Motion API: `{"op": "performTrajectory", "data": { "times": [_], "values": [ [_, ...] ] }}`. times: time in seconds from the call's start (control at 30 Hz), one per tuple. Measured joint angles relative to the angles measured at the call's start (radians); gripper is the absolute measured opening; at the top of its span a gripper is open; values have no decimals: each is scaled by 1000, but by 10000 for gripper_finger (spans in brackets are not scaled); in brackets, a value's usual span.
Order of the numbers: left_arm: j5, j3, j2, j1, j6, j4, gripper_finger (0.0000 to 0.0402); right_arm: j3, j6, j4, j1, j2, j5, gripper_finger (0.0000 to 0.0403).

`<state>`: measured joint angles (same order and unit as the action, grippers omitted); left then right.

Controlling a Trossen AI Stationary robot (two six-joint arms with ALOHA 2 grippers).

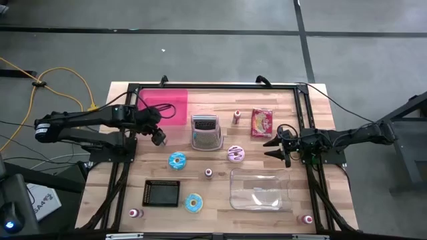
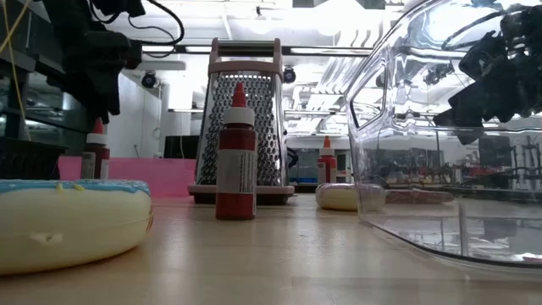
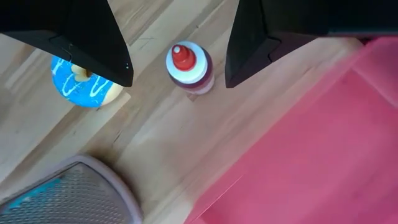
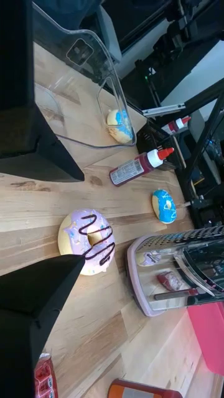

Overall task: Pick & Place Food Item
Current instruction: Put the top red food coloring bottle into the transparent bin

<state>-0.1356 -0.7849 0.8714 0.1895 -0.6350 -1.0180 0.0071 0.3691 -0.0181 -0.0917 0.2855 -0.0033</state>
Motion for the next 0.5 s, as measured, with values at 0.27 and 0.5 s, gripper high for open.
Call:
{"op": "performTrajectory", "data": {
  "times": [0.27,0.5],
  "values": [
    [-47,0,54,-60,-126,-10,248,0,0,0,0,0,0,189],
    [-51,0,96,-88,-197,-16,248,0,0,0,0,0,0,189]
  ]
}}
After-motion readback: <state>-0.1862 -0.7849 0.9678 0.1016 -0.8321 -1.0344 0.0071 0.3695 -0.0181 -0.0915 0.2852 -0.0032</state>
